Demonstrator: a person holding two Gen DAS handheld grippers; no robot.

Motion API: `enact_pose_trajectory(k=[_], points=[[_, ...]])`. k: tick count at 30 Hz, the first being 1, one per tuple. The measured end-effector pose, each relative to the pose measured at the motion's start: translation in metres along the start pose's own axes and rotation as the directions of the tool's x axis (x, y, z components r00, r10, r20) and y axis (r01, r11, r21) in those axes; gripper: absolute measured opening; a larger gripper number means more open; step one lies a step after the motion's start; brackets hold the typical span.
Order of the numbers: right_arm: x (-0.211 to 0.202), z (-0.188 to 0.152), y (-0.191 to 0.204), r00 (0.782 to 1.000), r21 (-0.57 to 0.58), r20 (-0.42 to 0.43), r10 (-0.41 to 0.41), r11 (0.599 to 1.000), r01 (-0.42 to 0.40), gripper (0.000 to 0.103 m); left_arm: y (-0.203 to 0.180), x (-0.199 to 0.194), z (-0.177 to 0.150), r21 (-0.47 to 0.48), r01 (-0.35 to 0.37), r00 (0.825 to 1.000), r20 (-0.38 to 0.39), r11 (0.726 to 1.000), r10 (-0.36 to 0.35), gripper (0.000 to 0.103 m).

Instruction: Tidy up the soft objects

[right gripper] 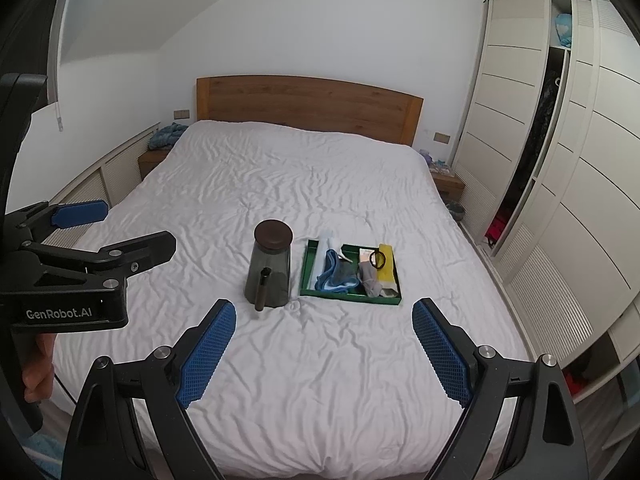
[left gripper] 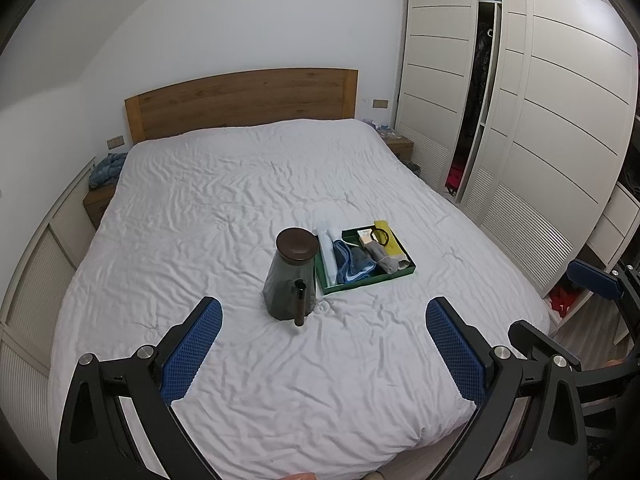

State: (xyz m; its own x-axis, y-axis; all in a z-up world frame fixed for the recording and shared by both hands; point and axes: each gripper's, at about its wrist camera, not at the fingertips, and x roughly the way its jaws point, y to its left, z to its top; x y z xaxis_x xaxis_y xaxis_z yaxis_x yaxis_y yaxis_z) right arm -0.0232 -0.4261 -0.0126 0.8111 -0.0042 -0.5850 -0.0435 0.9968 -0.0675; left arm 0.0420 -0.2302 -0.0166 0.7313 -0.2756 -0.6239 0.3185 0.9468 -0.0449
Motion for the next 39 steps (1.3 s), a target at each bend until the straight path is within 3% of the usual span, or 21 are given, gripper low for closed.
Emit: enact_pose_trajectory(k=[39], points=[[0.001, 0.0004, 0.0073, 1.0, -0.009, -0.015, 0.015, 1.0, -0.015, 0.091, 0.0072, -0.0024, -0.002, -0.005, 0.012, 1.0, 0.004, 1.0, -0.012, 0.1]])
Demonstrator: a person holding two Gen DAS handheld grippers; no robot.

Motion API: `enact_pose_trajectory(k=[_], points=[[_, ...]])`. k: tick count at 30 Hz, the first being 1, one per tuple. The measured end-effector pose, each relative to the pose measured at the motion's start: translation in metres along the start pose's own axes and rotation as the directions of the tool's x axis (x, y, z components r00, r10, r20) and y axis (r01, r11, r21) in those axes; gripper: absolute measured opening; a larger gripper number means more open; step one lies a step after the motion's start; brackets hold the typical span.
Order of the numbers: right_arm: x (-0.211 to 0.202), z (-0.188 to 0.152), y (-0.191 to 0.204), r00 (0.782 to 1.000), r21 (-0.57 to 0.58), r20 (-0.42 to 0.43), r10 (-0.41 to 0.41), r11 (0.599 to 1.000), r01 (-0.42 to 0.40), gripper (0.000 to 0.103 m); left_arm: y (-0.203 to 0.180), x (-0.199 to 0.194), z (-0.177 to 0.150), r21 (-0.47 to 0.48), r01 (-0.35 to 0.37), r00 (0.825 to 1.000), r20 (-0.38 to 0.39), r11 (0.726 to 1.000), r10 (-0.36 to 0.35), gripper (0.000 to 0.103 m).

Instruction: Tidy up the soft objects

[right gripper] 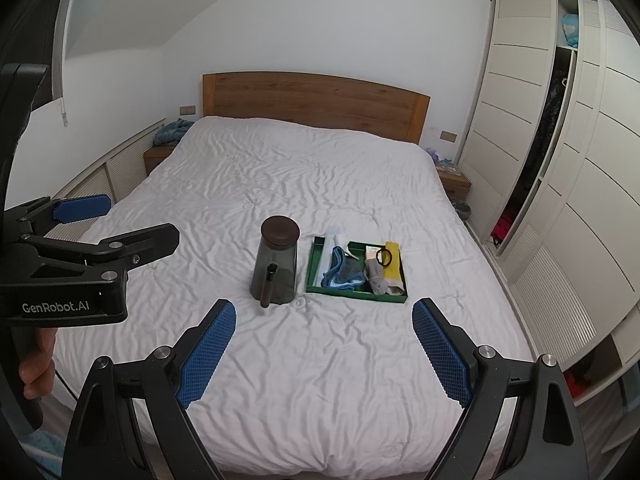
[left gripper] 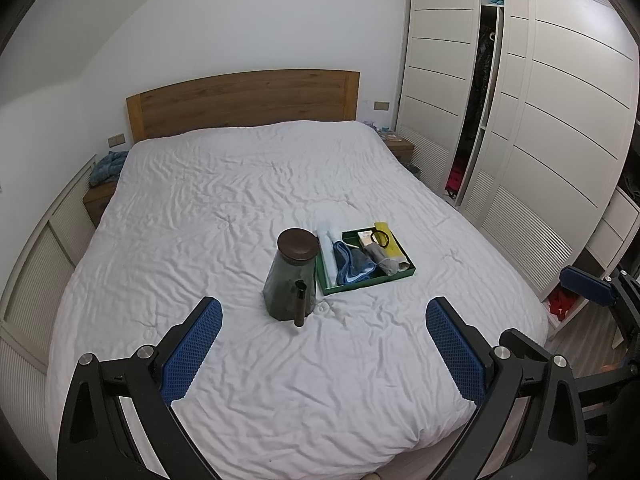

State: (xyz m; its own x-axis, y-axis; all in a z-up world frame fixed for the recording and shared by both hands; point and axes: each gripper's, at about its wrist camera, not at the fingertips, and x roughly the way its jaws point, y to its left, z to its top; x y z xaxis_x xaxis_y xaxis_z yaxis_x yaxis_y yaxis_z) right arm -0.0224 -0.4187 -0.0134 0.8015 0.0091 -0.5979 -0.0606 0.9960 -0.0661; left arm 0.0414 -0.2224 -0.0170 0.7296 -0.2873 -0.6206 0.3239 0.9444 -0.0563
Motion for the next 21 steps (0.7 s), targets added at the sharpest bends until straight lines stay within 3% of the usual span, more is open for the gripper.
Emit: enact_pose_trajectory(k=[21], points=[[0.01, 0.0069, 0.0017, 1.0, -0.004, -0.014, 0.001, 1.0, -0.001, 0.091, -0.0014, 0.0072, 0.0037, 0.01, -0.003, 1.0, 0.0, 1.0, 0.003, 0.1]])
